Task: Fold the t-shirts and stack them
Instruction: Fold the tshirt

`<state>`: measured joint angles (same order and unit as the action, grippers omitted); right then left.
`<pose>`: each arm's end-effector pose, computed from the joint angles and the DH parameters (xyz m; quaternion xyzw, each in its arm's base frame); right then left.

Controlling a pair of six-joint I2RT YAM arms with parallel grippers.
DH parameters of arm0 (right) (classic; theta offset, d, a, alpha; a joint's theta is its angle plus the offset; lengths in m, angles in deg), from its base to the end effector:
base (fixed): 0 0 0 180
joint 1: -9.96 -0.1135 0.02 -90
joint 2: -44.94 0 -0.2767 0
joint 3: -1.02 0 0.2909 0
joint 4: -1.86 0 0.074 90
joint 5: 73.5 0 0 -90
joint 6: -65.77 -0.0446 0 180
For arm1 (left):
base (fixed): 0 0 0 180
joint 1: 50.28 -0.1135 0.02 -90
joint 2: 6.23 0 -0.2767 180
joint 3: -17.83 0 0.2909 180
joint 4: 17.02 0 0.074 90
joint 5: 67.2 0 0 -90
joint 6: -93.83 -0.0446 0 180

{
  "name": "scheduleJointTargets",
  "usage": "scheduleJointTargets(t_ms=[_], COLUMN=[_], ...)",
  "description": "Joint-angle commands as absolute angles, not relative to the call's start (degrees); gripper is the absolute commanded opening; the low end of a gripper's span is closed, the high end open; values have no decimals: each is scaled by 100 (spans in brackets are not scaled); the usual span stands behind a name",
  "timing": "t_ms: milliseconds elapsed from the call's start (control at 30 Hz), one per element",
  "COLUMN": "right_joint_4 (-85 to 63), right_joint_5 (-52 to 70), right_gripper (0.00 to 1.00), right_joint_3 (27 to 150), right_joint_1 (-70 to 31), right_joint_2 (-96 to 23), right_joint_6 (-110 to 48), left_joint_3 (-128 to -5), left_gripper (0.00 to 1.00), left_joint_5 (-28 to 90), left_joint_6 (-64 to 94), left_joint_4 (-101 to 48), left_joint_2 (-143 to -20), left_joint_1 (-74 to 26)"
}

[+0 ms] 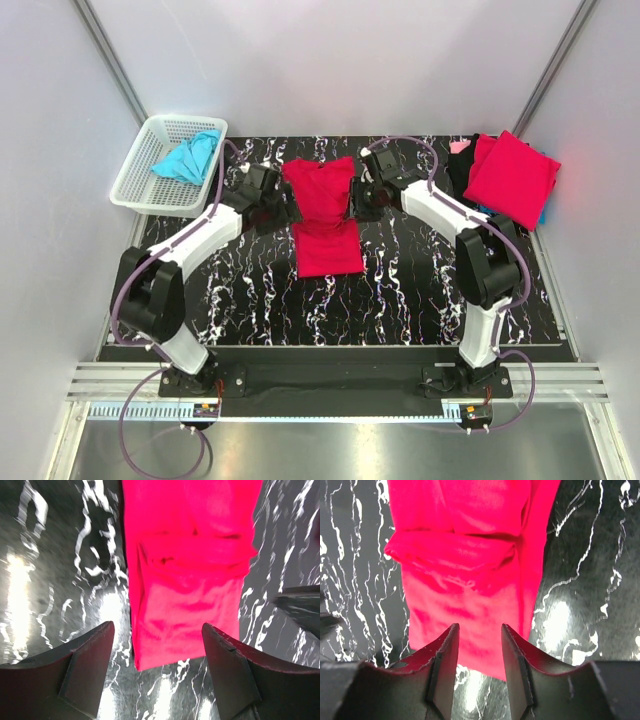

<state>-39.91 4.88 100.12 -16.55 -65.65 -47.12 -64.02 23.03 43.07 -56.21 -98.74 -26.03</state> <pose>0.4191 0.2191 0.2203 -0.0617 0.9427 0.2183 0.2447 0.3596 -0.1622 0.2455 -0.1218 0.9313 -0.1822 0.2909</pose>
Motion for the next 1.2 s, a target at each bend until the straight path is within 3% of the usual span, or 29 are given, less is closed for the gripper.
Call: scheduleJointTargets(t_ms=[0, 200, 333, 400, 533, 1167], right_joint_4=[-3896, -3834, -3729, -3668, -3571, -3474], right_joint_5=[402, 209, 138, 94, 24, -363], right_gripper=[46, 45, 42, 38, 33, 28], right_joint_3=[9879, 9896, 9896, 9905, 9940, 10239], right_joint_1=[-1641, -1641, -1650, -1650, -1641, -1650], right_joint_2=[-6141, -6282, -6501, -6633, -6782, -7213], right_joint_6=[-4770, -4734, -4769, -4770, -4752, -4734], left_joint_3=[-6350, -6517, -6929, -7079, -7378, -7739], left_gripper=[75, 73, 61, 48, 40, 36], left_joint_5=[2939, 3299, 3519, 3598, 3537, 3274], left_joint_6=[4495, 4698, 4733, 4733, 4724, 4716], left_joint_4=[-5511, -5520, -5520, -5520, -5555, -5907], left_joint_2=[-10140, -10659, -11090, -11283, -11363, -11715], left_joint_1=[-2611, -2611, -2602, -2602, -2602, -2549])
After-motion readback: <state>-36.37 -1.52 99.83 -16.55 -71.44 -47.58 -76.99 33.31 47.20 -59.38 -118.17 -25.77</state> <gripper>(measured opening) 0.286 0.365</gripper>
